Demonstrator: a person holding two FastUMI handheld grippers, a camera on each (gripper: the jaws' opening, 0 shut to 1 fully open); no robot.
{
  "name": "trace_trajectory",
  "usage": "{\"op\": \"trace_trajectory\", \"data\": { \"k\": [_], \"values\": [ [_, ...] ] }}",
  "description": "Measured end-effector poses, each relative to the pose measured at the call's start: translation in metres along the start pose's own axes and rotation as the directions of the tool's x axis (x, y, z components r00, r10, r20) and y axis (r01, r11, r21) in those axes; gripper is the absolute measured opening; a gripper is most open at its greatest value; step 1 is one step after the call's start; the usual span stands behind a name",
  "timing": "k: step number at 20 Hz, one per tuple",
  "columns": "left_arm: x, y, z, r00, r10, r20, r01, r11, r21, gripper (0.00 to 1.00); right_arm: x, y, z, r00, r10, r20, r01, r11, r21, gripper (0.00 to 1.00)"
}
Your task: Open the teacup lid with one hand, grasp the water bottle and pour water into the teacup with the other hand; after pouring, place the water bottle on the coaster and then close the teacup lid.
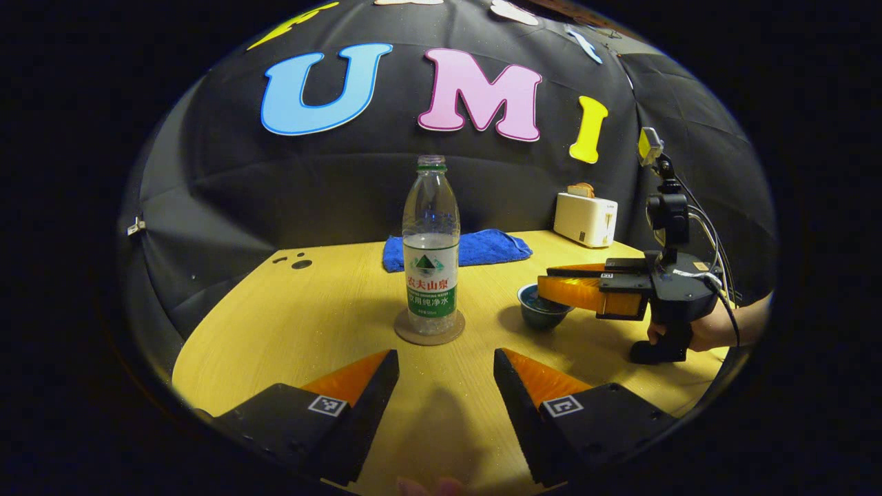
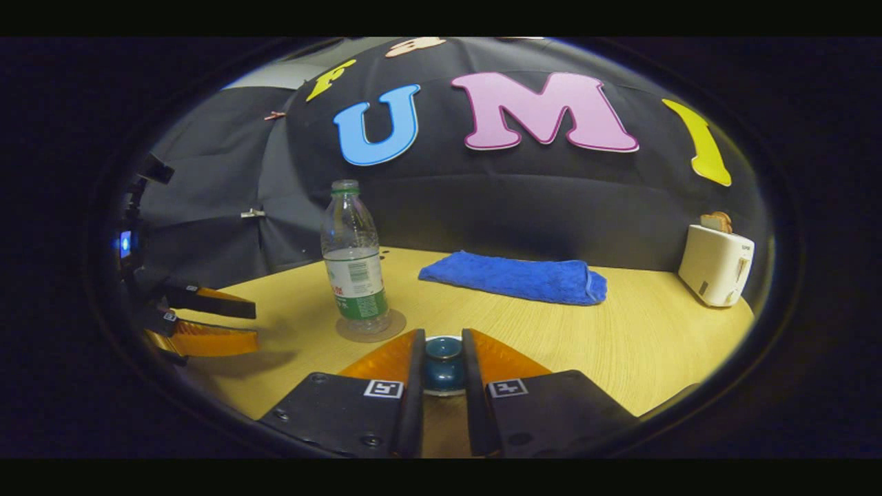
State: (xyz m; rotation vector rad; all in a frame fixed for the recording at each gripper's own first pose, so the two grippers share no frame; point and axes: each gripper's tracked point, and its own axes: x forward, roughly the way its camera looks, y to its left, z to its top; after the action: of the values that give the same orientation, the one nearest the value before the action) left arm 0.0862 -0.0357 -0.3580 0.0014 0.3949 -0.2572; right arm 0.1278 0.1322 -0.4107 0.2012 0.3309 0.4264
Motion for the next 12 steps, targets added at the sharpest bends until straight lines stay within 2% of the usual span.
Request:
{"op": "trace_trajectory", "data": {
  "k": [3, 5, 9, 12],
  "values": [
    [0.001, 0.001, 0.004, 1.000, 0.001, 0.011, -0.001, 1.000, -0.009, 0.88, -0.001, -0.001, 0.000, 1.000, 0.000, -0.001, 0.000, 1.000, 0.007, 0.30],
    [-0.001, 0.003, 0.005, 1.000, 0.006, 0.008, -0.006, 1.000, -0.020, 0.87, -0.001, -0.004, -0.002, 1.000, -0.009, -0.009, 0.009, 1.000, 0.014, 0.35],
    [-0.008, 0.006, 0.018, 0.999, 0.031, 0.015, -0.030, 0.999, -0.039, 0.87, -0.015, -0.008, 0.010, 0.999, -0.031, 0.012, 0.030, 0.999, 0.042, 0.92],
    [-0.020, 0.007, 0.044, 0.997, 0.066, 0.050, -0.063, 0.995, -0.072, 0.87, -0.043, -0.017, 0.040, 0.994, -0.090, 0.054, 0.088, 0.995, 0.037, 0.92]
  ]
}}
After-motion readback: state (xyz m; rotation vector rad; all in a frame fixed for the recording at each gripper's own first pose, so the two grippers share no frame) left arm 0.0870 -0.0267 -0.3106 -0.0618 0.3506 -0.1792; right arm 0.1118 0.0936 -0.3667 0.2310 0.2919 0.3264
